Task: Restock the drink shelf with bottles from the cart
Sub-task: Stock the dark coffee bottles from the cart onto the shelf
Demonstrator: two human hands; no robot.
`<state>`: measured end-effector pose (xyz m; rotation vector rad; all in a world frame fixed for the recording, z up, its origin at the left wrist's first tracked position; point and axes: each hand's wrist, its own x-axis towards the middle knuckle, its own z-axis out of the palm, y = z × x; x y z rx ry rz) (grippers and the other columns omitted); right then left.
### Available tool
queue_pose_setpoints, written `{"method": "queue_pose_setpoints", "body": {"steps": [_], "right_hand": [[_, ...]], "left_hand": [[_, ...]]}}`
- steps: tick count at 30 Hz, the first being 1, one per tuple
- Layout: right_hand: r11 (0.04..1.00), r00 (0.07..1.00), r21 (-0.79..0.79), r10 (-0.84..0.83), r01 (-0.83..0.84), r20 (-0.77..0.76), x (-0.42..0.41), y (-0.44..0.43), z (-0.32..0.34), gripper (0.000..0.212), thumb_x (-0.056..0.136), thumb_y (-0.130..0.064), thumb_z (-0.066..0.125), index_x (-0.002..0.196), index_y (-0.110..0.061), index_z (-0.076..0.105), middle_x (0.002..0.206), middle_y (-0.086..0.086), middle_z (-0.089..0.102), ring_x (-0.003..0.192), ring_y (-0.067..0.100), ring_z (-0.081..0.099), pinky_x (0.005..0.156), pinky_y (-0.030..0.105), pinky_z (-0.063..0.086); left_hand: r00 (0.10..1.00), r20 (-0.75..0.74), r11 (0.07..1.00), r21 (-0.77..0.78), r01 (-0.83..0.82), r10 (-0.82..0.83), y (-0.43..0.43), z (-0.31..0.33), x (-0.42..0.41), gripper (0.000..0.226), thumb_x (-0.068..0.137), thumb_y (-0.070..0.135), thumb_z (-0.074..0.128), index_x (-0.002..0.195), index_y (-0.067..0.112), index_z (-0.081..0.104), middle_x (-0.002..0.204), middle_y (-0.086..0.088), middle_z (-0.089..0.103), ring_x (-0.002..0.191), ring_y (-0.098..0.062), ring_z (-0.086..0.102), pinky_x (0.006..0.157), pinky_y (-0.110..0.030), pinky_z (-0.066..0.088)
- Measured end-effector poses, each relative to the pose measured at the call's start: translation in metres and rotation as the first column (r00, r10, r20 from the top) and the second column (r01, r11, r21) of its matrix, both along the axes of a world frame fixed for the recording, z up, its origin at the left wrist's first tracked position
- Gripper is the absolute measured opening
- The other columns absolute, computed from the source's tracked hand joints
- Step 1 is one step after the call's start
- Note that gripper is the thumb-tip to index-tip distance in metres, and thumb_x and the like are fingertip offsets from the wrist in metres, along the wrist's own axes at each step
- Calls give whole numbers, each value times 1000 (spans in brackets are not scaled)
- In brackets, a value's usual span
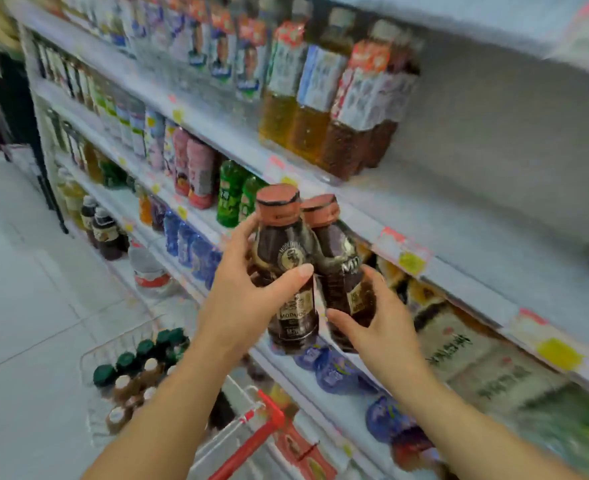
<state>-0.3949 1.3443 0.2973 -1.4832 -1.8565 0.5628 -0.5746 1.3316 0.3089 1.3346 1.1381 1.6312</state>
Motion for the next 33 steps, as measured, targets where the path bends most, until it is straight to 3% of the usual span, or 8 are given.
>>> {"method": "queue_pose_setpoints", "body": {"steps": [5, 9, 12, 14, 19, 23, 27, 33], "right_hand": [[970, 970, 185, -119, 159, -212, 62, -43, 60, 60, 72, -17, 79, 117, -40, 46, 107, -12, 64, 93, -2, 61, 75, 10, 47], [898, 936, 316, -222, 305, -273, 112, -68, 94, 59, 73, -19, 77, 116, -40, 43, 107, -21, 59, 97, -4, 58, 80, 14, 48], [835, 903, 375, -298, 403, -308, 153, -78, 106, 60, 72, -17, 79, 114, -40, 43, 107, -25, 58, 100, -8, 56, 79, 12, 46], [795, 877, 390, -351, 465, -329, 181, -84, 108, 61, 71, -16, 79, 114, -39, 43, 109, -25, 58, 102, -8, 55, 80, 11, 45], [712, 806, 385, -468, 587, -363, 233, -97, 104, 64, 73, -12, 78, 118, -35, 40, 107, -30, 52, 96, -22, 50, 75, 1, 41], [657, 736, 345, -531, 670, -420, 263, -100, 95, 63, 71, -11, 78, 118, -35, 44, 108, -29, 55, 98, -14, 54, 79, 14, 44], [627, 695, 318, -555, 711, -458, 285, -100, 90, 59, 72, -13, 78, 121, -25, 47, 112, -14, 61, 103, 1, 58, 86, 28, 48], [565, 625, 279, -634, 776, -456, 301, -92, 90, 63, 70, -28, 79, 123, -26, 46, 107, -18, 60, 98, 2, 59, 80, 28, 50]], "left_hand": [[969, -41, 942, 231, 246, -243, -4, 73, 61, 68, 68, 18, 72, 130, 21, 43, 103, 19, 65, 94, -2, 64, 76, -15, 49], [909, -167, 840, 348, 417, -382, -7, 118, 111, 72, 68, 22, 77, 131, 20, 41, 107, 19, 64, 99, -3, 63, 79, -15, 48], [842, -306, 768, 354, 534, -445, -12, 137, 152, 70, 71, 31, 79, 129, 30, 41, 112, 22, 60, 104, 0, 60, 84, -17, 48], [790, -386, 718, 349, 603, -476, -15, 143, 178, 66, 70, 33, 77, 122, 43, 38, 114, 32, 55, 107, 8, 55, 85, -10, 44], [703, -497, 629, 343, 698, -509, -10, 141, 238, 69, 73, 22, 77, 117, 52, 34, 114, 46, 45, 115, 15, 45, 88, -3, 37], [666, -480, 595, 317, 738, -571, -5, 139, 279, 68, 76, 19, 76, 118, 52, 33, 117, 35, 48, 114, 11, 47, 89, -5, 37], [638, -435, 572, 291, 767, -635, -1, 139, 318, 67, 77, 16, 76, 117, 50, 35, 116, 29, 51, 111, 11, 50, 89, -6, 39], [633, -353, 605, 201, 771, -689, 7, 127, 353, 66, 78, 21, 74, 131, 36, 37, 112, 27, 55, 104, 12, 53, 86, -9, 44]]}}
